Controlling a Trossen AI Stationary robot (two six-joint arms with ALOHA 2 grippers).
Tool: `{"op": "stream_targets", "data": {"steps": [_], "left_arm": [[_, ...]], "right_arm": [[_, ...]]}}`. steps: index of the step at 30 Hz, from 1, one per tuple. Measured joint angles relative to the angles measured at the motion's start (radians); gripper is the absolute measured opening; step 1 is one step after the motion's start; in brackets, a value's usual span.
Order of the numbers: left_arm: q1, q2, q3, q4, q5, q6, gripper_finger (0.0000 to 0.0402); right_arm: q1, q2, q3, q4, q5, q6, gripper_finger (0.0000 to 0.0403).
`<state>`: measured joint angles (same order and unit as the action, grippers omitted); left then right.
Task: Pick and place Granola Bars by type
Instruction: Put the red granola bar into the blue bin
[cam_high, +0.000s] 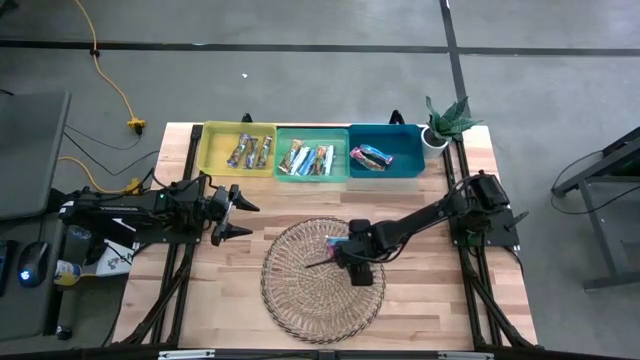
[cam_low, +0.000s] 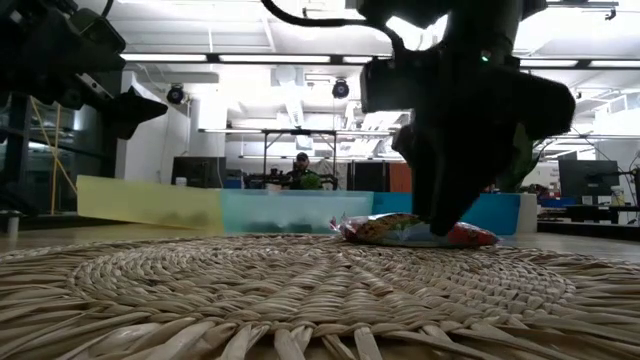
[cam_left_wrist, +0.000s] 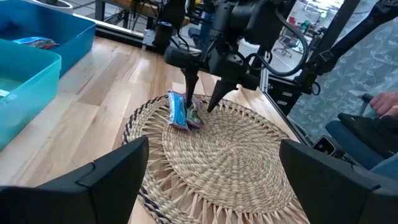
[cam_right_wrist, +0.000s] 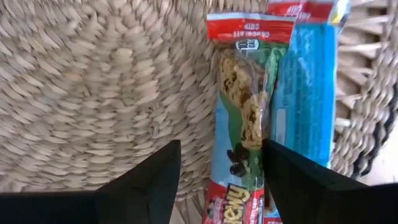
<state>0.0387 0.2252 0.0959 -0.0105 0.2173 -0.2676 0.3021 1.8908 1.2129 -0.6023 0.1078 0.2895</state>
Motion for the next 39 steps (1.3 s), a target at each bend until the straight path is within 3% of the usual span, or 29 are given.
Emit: {"op": "stream_targets", "data": {"steps": [9, 24, 39], "left_arm": [[0.000, 0.000, 0.000, 0.000, -0.004, 0.000, 0.0358], [0.000, 0.000, 0.000, 0.000, -0.003, 0.000, 0.0358], [0.000, 0.000, 0.000, 0.000, 0.002, 0.000, 0.0358]], "right_arm": [[0.000, 0.000, -0.053, 0.064, 0.045, 0.000, 0.0201], [0.000, -0.006, -0.112, 0.133, 0.044, 0.017, 0.0124], [0.000, -0.003, -0.114, 0.135, 0.040, 0.024, 0.0081]]}}
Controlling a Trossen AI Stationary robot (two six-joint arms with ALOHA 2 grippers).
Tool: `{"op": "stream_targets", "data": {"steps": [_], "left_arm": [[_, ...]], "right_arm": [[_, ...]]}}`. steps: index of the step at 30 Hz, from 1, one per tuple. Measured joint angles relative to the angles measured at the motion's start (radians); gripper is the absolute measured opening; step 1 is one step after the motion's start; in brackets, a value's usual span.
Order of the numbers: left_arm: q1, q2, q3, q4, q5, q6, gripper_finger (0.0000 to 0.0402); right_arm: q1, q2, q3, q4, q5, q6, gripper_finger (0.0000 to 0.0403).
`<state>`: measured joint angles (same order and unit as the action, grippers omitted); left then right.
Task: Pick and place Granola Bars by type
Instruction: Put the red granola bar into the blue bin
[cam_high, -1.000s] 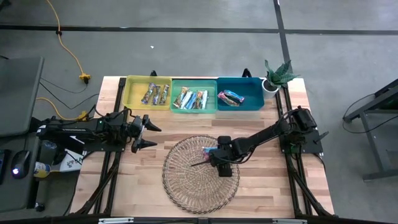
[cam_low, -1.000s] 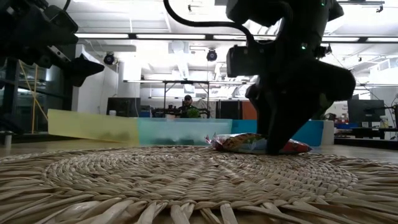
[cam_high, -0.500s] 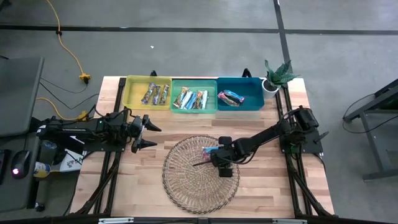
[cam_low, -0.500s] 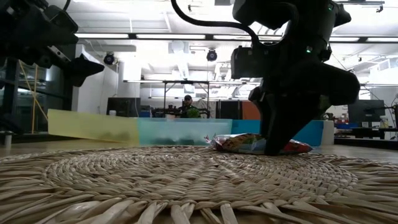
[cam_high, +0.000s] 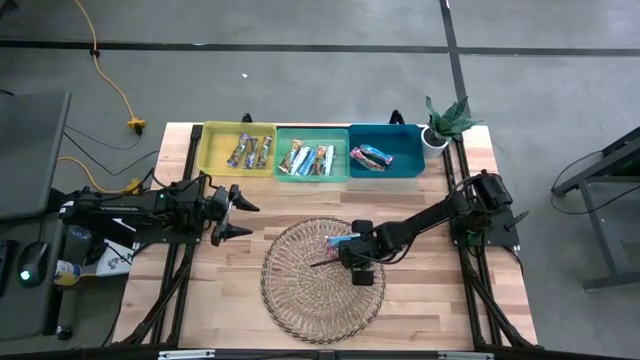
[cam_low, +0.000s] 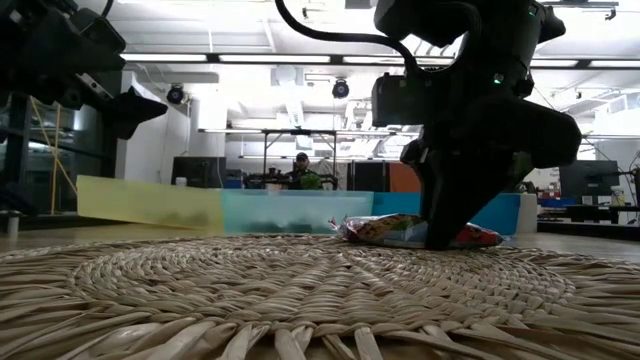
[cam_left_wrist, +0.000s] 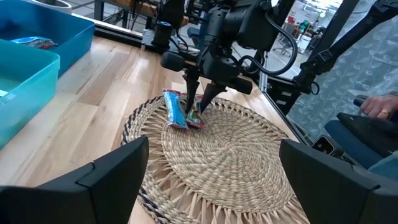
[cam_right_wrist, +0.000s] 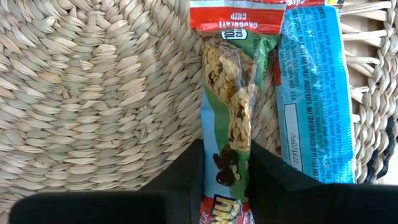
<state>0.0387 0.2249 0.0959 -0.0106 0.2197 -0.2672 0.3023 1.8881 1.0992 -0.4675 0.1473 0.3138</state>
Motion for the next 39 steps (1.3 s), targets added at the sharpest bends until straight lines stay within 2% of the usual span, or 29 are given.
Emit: {"op": "stream_targets", "data": {"steps": [8, 16, 23, 27, 35, 39], "left_arm": [[0.000, 0.000, 0.000, 0.000, -0.001, 0.000, 0.0358], [0.000, 0.000, 0.000, 0.000, -0.001, 0.000, 0.0358], [0.000, 0.000, 0.000, 0.000, -0.002, 0.000, 0.0358], [0.000, 0.000, 0.000, 0.000, -0.006, 0.000, 0.0358], [0.000, 0.000, 0.000, 0.000, -0.005, 0.000, 0.0358], [0.000, 0.000, 0.000, 0.000, -0.005, 0.000, 0.0358]], "right_arm": [[0.000, -0.032, -0.005, 0.000, 0.004, 0.004, 0.0079], [-0.003, -0.123, -0.005, 0.055, -0.014, 0.001, 0.0079], [-0.010, -0.243, -0.005, 0.215, -0.017, 0.000, 0.0079], [-0.031, -0.324, -0.003, 0.353, -0.069, -0.004, 0.0079], [-0.076, -0.468, -0.003, 0.567, -0.096, -0.023, 0.0079], [-0.093, -0.521, -0.002, 0.630, -0.095, -0.056, 0.0080]]}}
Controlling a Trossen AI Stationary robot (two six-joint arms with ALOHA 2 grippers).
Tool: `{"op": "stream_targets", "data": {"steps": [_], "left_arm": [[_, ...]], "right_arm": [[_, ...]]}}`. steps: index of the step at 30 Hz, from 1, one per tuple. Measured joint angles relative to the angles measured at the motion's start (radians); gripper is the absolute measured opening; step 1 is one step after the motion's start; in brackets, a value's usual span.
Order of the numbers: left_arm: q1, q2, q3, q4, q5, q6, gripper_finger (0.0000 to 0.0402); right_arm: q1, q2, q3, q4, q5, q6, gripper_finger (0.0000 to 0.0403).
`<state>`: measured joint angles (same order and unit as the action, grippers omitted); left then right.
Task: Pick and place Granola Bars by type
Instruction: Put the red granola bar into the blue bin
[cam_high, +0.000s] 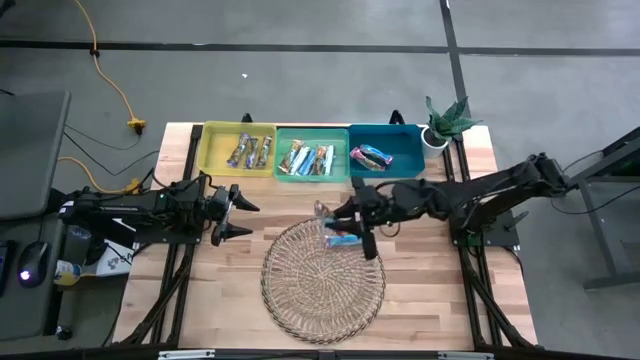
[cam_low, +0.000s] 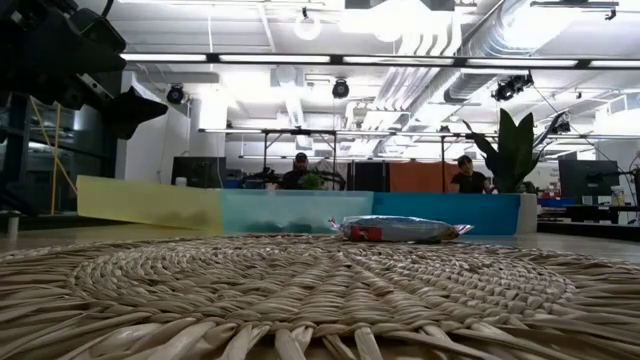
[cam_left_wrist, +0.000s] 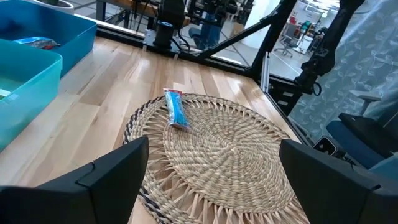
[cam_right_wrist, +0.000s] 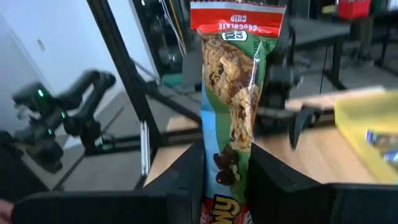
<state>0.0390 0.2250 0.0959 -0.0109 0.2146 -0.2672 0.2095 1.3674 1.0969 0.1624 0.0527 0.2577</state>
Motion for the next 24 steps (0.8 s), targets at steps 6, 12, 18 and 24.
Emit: {"op": "stream_targets", "data": {"steps": [6, 12, 18, 24], "left_arm": [[0.000, 0.000, 0.000, 0.000, 0.000, 0.000, 0.0358], [0.000, 0.000, 0.000, 0.000, 0.000, 0.000, 0.0358], [0.000, 0.000, 0.000, 0.000, 0.001, 0.000, 0.0358], [0.000, 0.000, 0.000, 0.000, 0.001, 0.000, 0.0358]], "right_arm": [[-0.023, -0.031, 0.000, 0.064, 0.001, -0.039, 0.0080], [-0.027, -0.032, 0.001, 0.119, 0.118, -0.107, 0.0080], [-0.053, -0.032, 0.001, 0.198, 0.284, -0.241, 0.0080], [-0.104, -0.032, 0.094, 0.128, 0.435, -0.380, 0.0080]]}}
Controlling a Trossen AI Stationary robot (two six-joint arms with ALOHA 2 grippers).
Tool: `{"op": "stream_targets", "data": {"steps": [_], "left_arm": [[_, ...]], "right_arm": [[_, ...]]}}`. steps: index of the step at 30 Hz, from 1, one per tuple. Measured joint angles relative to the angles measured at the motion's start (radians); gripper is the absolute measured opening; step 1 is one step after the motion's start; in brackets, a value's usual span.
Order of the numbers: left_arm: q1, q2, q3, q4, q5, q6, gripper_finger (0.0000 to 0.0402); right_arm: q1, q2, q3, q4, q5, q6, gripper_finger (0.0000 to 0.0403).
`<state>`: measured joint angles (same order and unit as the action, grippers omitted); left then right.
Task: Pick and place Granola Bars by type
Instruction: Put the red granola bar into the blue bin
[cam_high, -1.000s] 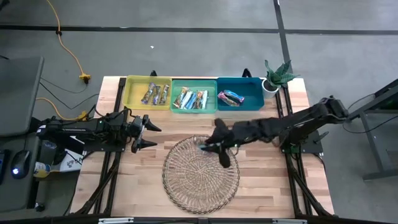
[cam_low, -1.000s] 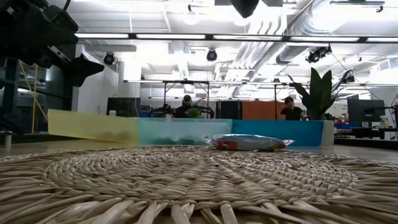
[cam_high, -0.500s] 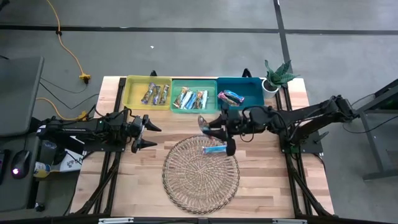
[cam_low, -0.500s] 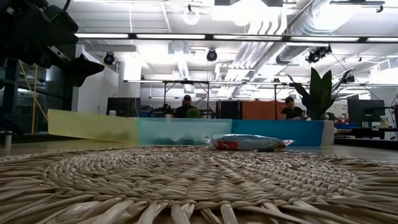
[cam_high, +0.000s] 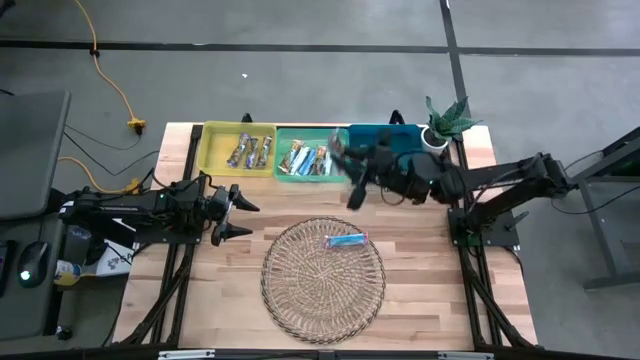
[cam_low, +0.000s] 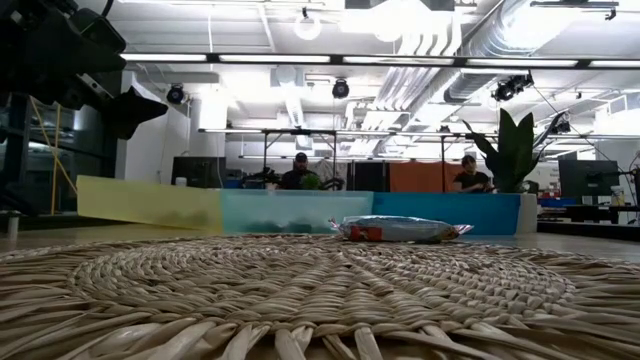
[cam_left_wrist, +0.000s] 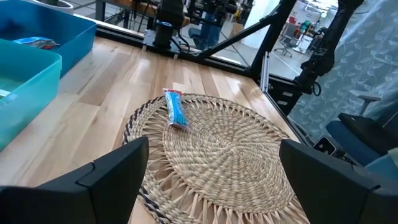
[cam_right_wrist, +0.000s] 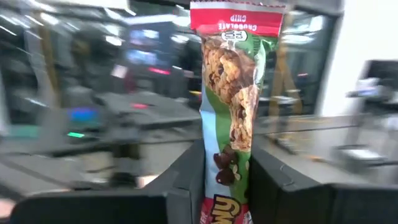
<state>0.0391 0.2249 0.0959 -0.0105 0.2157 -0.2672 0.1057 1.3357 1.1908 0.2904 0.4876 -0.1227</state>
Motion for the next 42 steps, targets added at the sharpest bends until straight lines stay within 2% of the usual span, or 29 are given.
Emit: {"op": "stream_targets", "data": {"steps": [3, 6, 9, 12, 16, 19, 24, 29, 36, 42], "left_arm": [[0.000, 0.000, 0.000, 0.000, 0.003, 0.000, 0.0358], [0.000, 0.000, 0.000, 0.000, 0.003, 0.000, 0.0358], [0.000, 0.000, 0.000, 0.000, 0.003, 0.000, 0.0358], [0.000, 0.000, 0.000, 0.000, 0.003, 0.000, 0.0358], [0.000, 0.000, 0.000, 0.000, 0.003, 0.000, 0.0358], [0.000, 0.000, 0.000, 0.000, 0.003, 0.000, 0.0358], [0.000, 0.000, 0.000, 0.000, 0.002, 0.000, 0.0358], [0.000, 0.000, 0.000, 0.000, 0.001, 0.000, 0.0358], [0.000, 0.000, 0.000, -0.001, -0.002, 0.000, 0.0358], [0.000, 0.000, 0.000, -0.002, -0.001, 0.000, 0.0358]], "right_arm": [[-0.033, 0.000, 0.090, -0.146, 0.152, -0.055, 0.0080], [-0.080, 0.000, 0.175, -0.329, 0.331, -0.043, 0.0080], [-0.142, -0.001, 0.238, -0.541, 0.481, 0.074, 0.0080], [-0.225, -0.002, 0.257, -0.741, 0.511, 0.252, 0.0080], [-0.357, 0.001, 0.213, -0.883, 0.393, 0.457, 0.0080], [-0.454, 0.006, 0.131, -0.887, 0.265, 0.546, 0.0080], [-0.577, 0.019, -0.060, -0.793, 0.069, 0.648, 0.0080], [-0.643, 0.057, -0.241, -0.686, -0.082, 0.731, 0.0080], [-0.676, 0.088, -0.375, -0.624, -0.150, 0.755, 0.0080], [-0.696, 0.087, -0.390, -0.622, -0.139, 0.747, 0.0080]]}}
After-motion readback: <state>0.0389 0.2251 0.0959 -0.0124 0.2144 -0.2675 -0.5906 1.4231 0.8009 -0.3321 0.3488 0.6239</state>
